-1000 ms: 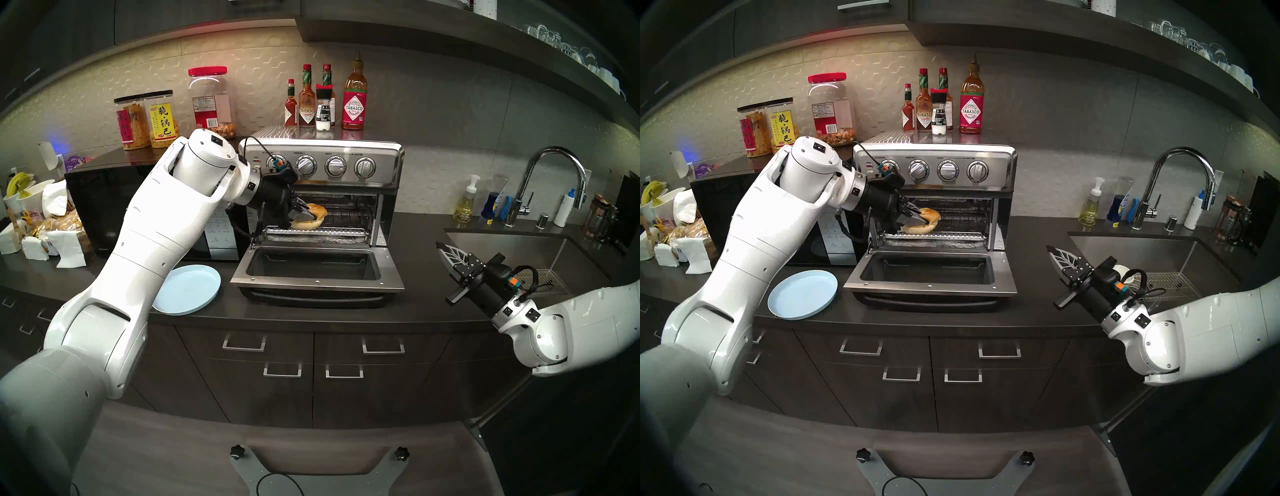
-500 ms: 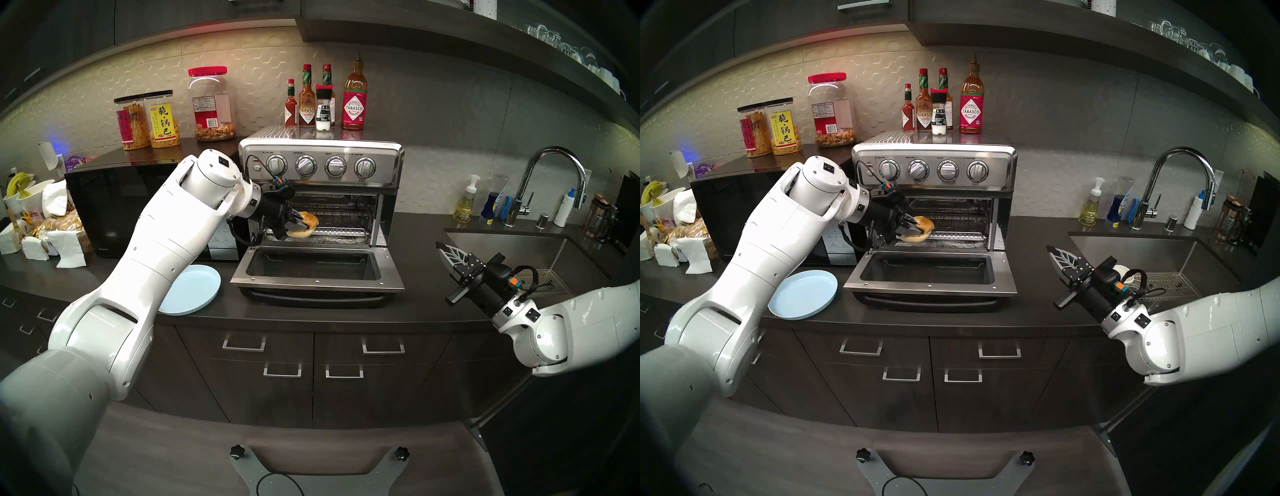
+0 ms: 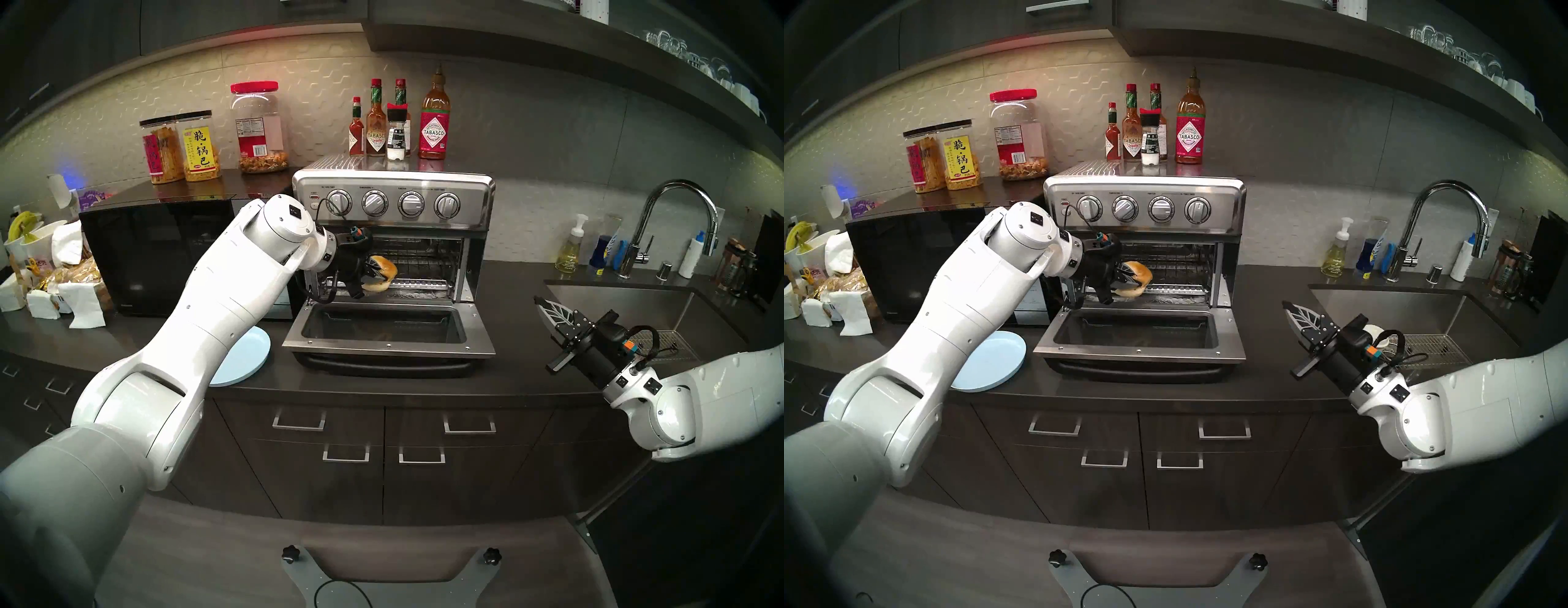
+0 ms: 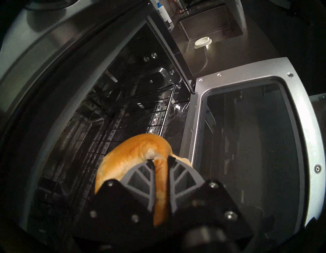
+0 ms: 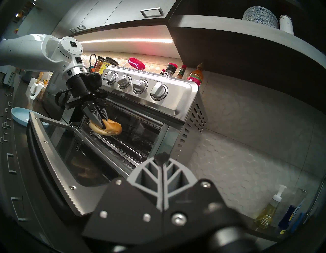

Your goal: Open the oven and place the bagel inside on the rack

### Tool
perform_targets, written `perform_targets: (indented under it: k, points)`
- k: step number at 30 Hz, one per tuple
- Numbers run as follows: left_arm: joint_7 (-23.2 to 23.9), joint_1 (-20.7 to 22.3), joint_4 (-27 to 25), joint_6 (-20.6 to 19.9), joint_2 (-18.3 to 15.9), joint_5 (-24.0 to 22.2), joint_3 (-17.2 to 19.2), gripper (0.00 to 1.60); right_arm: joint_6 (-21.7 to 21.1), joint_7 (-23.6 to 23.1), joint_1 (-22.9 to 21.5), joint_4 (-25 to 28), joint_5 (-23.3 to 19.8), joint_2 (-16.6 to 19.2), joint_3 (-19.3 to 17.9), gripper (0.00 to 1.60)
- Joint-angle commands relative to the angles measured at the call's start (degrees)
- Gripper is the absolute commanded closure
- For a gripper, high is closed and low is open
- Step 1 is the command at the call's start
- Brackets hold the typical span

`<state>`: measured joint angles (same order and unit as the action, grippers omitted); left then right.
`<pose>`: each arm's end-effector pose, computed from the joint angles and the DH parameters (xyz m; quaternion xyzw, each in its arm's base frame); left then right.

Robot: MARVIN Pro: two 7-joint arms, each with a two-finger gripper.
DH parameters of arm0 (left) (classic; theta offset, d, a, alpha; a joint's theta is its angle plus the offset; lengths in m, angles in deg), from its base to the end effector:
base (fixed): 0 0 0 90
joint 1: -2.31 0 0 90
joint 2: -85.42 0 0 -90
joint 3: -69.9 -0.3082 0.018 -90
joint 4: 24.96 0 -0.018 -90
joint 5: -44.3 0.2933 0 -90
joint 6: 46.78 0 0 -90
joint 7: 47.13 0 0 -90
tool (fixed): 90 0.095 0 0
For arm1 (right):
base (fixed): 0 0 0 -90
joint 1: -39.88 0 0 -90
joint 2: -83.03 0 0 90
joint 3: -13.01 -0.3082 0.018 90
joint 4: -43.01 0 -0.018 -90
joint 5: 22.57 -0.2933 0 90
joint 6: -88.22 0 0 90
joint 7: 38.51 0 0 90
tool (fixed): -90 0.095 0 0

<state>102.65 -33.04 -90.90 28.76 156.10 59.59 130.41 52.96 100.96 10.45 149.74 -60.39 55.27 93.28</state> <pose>0.5715 -0.0420 -0.1234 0.6301 -0.6152 0.4725 0.0361 0.3635 -0.1409 -0.1621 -0.5448 -0.3003 -0.7821 0.0372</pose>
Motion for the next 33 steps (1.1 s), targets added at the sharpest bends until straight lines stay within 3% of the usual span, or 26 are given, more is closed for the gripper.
perform_targets:
  k: [1,14,33]
  points:
    - [-4.10,0.18,0.73,3.21,2.22,0.47,0.13,1.60,0.03,0.07,-0.69,0.11,0.14,-0.09,-0.50,1.60]
    - [-4.04,3.50,3.96,4.40,3.17,0.26,1.51,1.60,0.06,0.07,-0.66,0.09,0.11,-0.11,-0.51,1.60]
    - [-2.33,3.57,-0.33,0.52,3.43,-1.44,3.24,1.60,0.07,0.06,-0.63,0.07,0.09,-0.13,-0.51,1.60]
